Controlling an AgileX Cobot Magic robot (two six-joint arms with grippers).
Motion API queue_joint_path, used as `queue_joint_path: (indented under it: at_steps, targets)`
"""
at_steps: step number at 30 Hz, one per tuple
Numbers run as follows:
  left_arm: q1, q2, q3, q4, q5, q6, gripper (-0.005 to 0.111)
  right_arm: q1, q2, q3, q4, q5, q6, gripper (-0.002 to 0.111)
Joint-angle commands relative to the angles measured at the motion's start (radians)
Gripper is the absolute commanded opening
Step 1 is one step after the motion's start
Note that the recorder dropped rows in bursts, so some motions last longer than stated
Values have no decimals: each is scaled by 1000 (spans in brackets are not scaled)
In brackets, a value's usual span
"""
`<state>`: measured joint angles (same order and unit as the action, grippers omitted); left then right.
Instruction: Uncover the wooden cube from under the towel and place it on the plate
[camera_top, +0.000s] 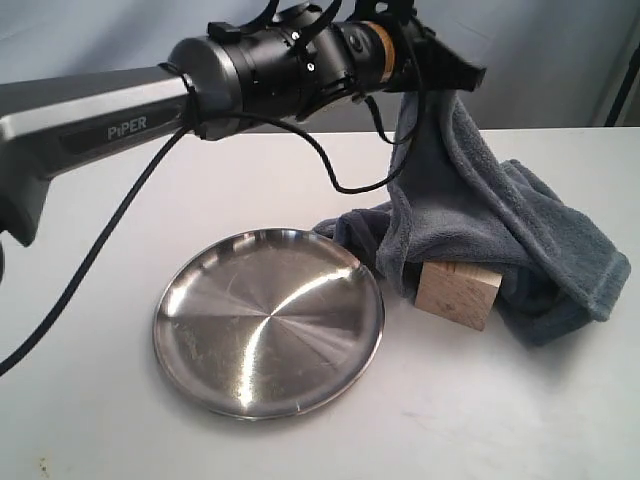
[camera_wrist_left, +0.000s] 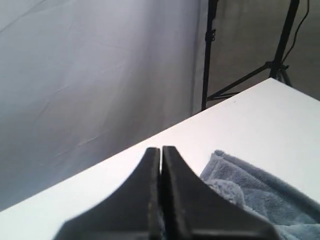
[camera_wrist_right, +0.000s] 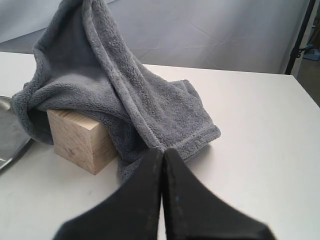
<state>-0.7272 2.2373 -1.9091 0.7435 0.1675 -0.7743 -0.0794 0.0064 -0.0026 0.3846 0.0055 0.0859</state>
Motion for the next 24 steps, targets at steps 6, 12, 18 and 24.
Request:
queue_joint_path:
  at_steps: [6, 12, 18, 24]
  targets:
    - [8, 33, -4, -4, 12, -9, 44, 0, -6, 3, 5, 12, 4, 3]
    - [1, 5, -4, -55, 27, -9, 73, 0, -6, 3, 5, 12, 4, 3]
    - [-94, -93, -4, -124, 286, 250, 71, 0, -6, 3, 5, 12, 4, 3]
    - [-190, -133, -4, -455, 547, 624, 40, 0, -6, 3, 5, 12, 4, 3]
